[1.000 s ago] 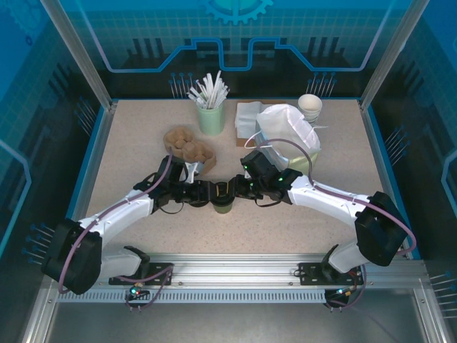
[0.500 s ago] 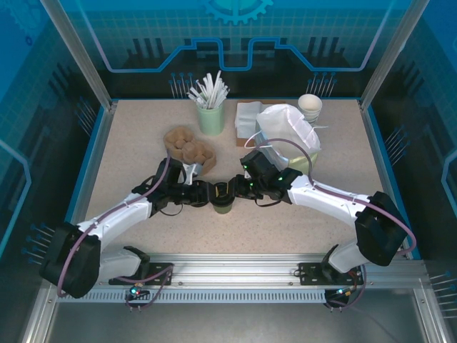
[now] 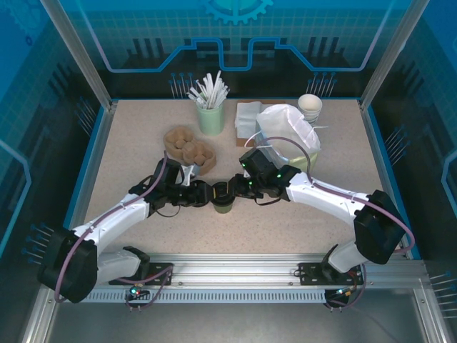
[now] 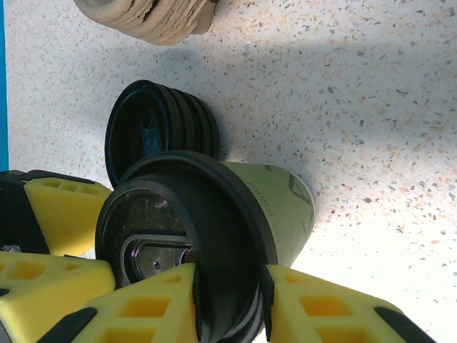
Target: Pack the takeout coffee
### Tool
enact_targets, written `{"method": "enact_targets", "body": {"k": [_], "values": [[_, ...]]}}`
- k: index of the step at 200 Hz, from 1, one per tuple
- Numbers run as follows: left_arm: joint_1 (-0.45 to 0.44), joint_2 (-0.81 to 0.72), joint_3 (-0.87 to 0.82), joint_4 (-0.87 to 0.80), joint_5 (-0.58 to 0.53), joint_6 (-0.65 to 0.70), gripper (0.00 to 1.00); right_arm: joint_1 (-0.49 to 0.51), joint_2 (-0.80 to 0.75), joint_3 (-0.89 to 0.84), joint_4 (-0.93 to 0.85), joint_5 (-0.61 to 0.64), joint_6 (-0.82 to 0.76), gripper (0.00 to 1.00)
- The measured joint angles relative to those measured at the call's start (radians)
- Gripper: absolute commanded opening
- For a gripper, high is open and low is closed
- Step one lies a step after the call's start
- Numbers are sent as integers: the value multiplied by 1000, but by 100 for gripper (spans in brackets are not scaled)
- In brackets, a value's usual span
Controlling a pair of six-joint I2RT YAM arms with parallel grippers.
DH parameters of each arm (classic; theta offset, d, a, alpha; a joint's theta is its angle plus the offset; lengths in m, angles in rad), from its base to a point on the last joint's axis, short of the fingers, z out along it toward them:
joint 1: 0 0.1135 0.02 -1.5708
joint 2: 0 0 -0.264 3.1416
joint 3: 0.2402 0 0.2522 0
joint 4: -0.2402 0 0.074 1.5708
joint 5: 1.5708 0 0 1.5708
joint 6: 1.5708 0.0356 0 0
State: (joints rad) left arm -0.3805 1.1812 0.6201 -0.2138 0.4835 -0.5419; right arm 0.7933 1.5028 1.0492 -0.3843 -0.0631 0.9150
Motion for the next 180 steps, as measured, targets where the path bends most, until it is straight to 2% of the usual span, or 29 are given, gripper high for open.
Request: {"method": "enact_targets", "body": {"k": [130,180], "values": [[18,22,-53,122,56,-3,60,0,6,-2,8,0,-3,29],[18,21,-39,99,56,-10,60,0,5,0,7,-1,-4,31]]}}
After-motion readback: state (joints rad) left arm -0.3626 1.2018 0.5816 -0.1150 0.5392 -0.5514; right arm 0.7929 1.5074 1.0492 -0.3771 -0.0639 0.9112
